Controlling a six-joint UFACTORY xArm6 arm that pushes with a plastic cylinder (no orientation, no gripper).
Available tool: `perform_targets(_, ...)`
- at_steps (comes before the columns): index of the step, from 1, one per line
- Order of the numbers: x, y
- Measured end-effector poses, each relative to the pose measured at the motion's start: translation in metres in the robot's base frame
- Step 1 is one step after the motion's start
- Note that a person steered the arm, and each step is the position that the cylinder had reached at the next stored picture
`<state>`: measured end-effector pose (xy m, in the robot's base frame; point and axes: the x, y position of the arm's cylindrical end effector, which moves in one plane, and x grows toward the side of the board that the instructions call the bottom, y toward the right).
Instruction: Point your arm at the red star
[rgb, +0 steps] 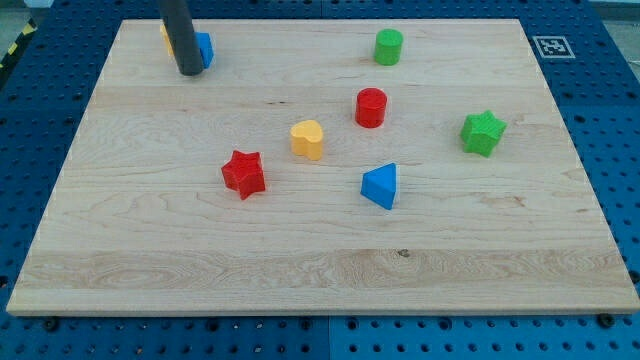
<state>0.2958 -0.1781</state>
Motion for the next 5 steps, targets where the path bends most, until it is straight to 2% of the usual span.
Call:
perform_targets(1,0.017,0.004)
perform_targets(4,0.214,0.019)
perform_targets(5,0.231,0.024)
